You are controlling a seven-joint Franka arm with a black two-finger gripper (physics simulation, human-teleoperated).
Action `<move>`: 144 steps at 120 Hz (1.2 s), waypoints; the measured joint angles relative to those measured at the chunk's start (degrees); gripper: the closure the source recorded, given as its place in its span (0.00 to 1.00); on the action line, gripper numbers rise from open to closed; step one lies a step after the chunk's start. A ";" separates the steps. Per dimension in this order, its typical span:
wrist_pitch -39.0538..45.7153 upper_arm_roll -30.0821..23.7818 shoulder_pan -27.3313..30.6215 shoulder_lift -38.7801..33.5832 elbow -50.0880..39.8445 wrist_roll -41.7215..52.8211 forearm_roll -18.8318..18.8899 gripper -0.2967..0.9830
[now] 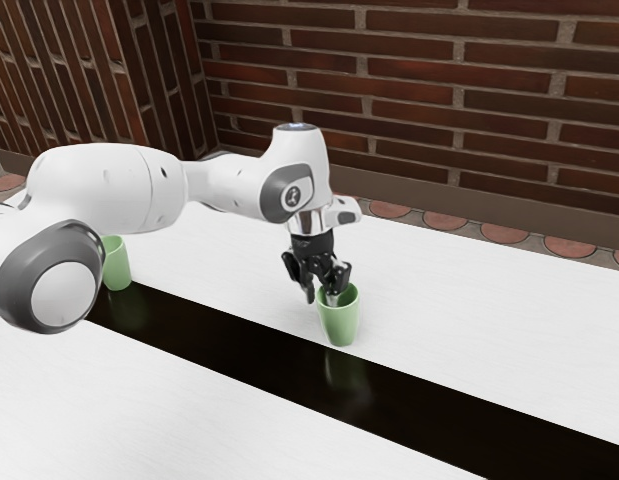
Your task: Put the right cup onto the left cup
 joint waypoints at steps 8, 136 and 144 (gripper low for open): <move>0.04 -0.18 -0.21 -0.13 0.05 -0.13 0.07 0.67; -5.81 9.96 2.02 -36.75 -23.07 0.31 4.23 0.84; -6.33 11.91 3.00 -37.61 -23.25 0.94 4.59 0.84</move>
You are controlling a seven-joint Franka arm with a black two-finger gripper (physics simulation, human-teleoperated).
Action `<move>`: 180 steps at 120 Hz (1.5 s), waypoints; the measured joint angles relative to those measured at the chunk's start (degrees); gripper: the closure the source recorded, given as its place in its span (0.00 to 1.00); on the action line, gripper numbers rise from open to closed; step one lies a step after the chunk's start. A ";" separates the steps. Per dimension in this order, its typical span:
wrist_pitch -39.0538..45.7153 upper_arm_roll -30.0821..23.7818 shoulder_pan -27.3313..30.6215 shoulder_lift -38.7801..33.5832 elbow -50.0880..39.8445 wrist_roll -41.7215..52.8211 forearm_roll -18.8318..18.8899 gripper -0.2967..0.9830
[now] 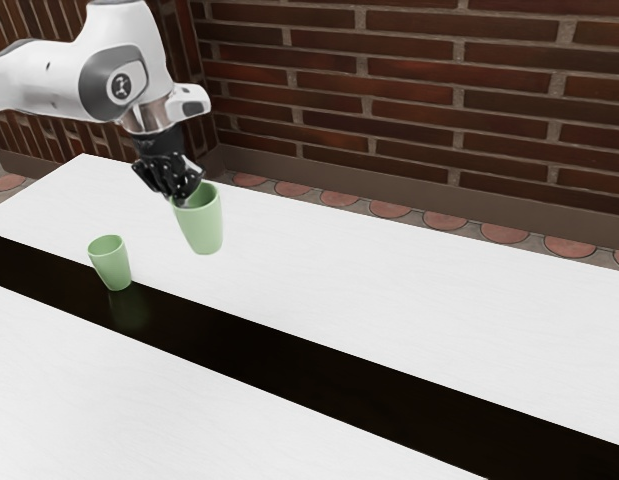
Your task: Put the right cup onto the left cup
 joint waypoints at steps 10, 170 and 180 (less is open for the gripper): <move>-0.45 1.64 1.58 -0.27 0.15 0.84 0.65 0.84; 0.22 8.30 18.06 18.23 17.67 19.05 -0.46 0.84; 1.21 8.29 18.19 19.34 17.68 19.64 -0.55 0.84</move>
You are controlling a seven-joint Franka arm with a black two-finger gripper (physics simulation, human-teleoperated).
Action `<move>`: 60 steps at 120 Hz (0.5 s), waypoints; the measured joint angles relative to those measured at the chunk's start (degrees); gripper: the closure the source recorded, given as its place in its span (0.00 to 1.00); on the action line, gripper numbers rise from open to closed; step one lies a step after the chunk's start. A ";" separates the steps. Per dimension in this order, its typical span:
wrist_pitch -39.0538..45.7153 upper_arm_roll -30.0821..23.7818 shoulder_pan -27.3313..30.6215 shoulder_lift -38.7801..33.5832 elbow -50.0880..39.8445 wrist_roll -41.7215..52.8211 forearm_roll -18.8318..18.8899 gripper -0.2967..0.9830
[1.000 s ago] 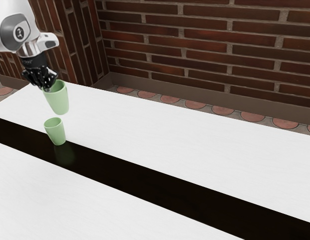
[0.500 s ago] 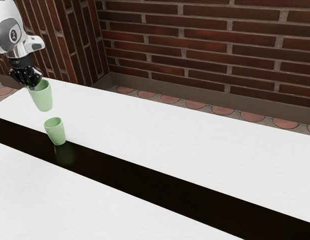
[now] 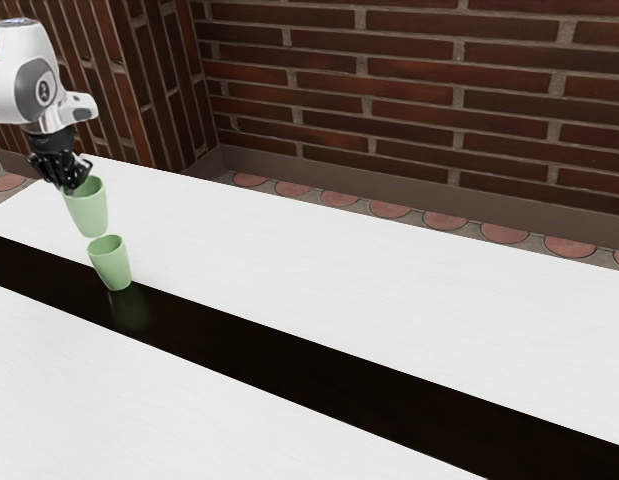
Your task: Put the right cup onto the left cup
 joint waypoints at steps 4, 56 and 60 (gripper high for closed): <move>0.45 0.00 0.38 0.65 0.00 0.22 -0.22 0.84; 7.13 -0.14 2.32 4.17 0.01 2.63 -3.11 0.84; 7.37 -0.18 2.33 4.40 0.01 2.75 -3.44 0.84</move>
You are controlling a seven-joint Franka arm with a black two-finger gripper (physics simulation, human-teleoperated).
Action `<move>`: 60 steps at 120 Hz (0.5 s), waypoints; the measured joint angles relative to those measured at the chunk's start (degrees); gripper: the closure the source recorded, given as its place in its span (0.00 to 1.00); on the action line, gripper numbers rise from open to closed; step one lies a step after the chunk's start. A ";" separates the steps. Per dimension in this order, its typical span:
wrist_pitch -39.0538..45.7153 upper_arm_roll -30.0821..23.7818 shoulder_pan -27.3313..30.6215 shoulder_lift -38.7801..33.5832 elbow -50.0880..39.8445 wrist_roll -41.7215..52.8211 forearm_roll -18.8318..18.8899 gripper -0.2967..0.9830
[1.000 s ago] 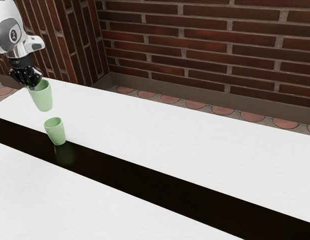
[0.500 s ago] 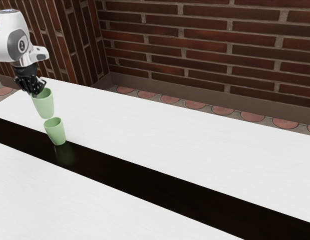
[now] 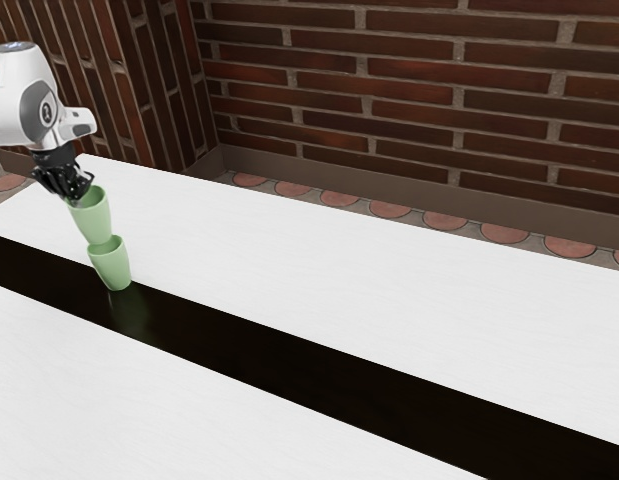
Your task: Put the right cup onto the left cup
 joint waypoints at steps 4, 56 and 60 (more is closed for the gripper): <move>0.25 -0.03 0.00 0.25 0.00 0.12 -0.27 0.84; 1.56 0.01 0.00 4.34 0.00 1.33 -2.65 0.64; 1.57 0.01 0.01 4.34 0.00 1.43 -2.75 0.58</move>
